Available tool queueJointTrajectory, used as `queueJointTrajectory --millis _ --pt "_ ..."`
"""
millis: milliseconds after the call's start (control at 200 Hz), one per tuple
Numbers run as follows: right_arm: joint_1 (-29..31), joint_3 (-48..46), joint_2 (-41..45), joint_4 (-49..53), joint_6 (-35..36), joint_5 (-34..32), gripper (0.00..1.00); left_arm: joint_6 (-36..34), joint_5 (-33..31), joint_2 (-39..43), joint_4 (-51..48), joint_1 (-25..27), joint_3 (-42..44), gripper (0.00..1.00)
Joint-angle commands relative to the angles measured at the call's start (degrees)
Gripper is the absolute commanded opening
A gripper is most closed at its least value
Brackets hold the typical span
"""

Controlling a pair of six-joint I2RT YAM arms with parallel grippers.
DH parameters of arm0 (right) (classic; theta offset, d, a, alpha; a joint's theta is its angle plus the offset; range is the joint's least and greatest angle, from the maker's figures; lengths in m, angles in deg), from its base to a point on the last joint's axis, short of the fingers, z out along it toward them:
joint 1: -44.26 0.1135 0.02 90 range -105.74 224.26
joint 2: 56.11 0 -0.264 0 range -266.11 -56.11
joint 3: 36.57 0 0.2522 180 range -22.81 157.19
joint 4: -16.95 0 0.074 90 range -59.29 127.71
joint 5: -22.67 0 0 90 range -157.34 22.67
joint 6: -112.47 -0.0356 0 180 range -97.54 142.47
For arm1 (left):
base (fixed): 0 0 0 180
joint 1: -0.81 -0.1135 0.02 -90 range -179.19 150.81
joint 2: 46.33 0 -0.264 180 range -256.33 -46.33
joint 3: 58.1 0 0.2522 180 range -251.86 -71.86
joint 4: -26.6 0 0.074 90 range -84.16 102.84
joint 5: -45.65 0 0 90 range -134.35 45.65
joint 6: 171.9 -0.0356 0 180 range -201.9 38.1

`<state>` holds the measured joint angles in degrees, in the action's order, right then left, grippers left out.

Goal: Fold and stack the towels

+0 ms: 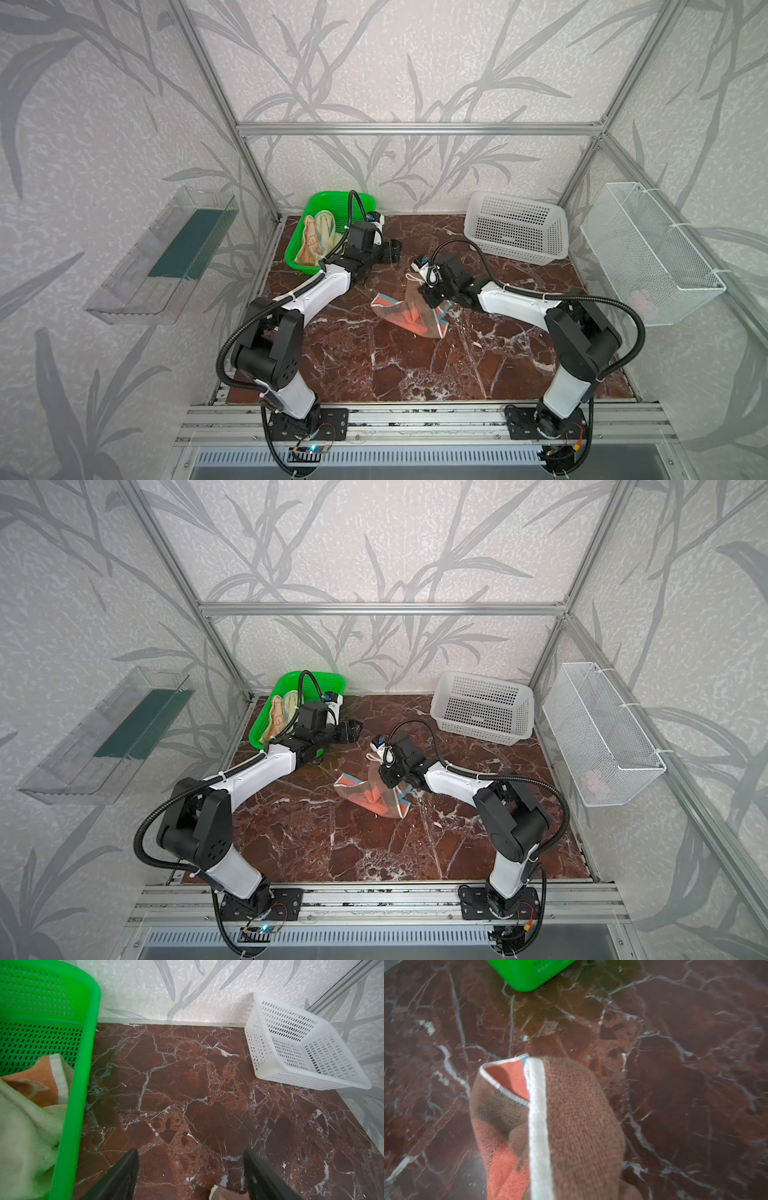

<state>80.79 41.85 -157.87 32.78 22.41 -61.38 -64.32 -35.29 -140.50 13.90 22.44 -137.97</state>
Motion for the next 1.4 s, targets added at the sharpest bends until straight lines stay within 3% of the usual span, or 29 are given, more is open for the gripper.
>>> queueJointTrajectory --millis 0,120,320,475,730,925,975,1045,1260,1335,1395 --pt "-4.6 4.7 -1.8 4.5 -6.1 -7.8 0.22 -1.7 -2.5 1.9 -2.8 0.8 1.6 0.79" --pt "-8.3 5.7 -3.3 5.5 -7.6 -4.7 0.27 -3.4 -2.9 2.1 -3.6 1.7 2.7 0.79" --pt "-8.6 4.7 -3.4 5.1 -4.4 0.3 0.27 -5.3 -4.2 1.1 -5.9 2.9 3.0 0.79" --pt "-8.1 0.9 -1.1 1.7 2.5 13.5 0.36 -6.0 -4.4 0.8 -5.9 3.5 2.9 0.79" --pt "-4.8 -9.6 7.0 2.4 13.4 19.4 0.48 -7.2 -6.0 0.6 -6.2 3.5 2.9 0.79" --pt "-3.5 -14.0 11.9 3.0 12.5 22.5 0.66 -6.9 -5.5 0.0 -6.2 3.5 2.2 0.79" --pt "-3.3 -13.5 12.3 4.4 11.2 22.7 0.78 -6.7 -5.2 -0.1 -6.2 3.6 2.1 0.79" --pt "-3.4 -13.3 12.7 4.9 8.9 21.9 0.81 -6.5 -4.9 -0.1 -6.2 3.7 1.9 0.79" --pt "-3.3 -12.2 11.4 2.5 2.6 18.0 0.81 -6.9 -4.9 1.0 -7.3 5.0 2.1 0.78" --pt "-3.3 -10.3 10.0 2.5 0.1 16.4 0.75 -7.1 -5.7 1.8 -7.7 6.0 2.8 0.78" --pt "-3.3 -8.4 8.5 2.6 -1.9 15.8 0.64 -7.2 -6.7 2.9 -7.3 7.0 4.0 0.77"
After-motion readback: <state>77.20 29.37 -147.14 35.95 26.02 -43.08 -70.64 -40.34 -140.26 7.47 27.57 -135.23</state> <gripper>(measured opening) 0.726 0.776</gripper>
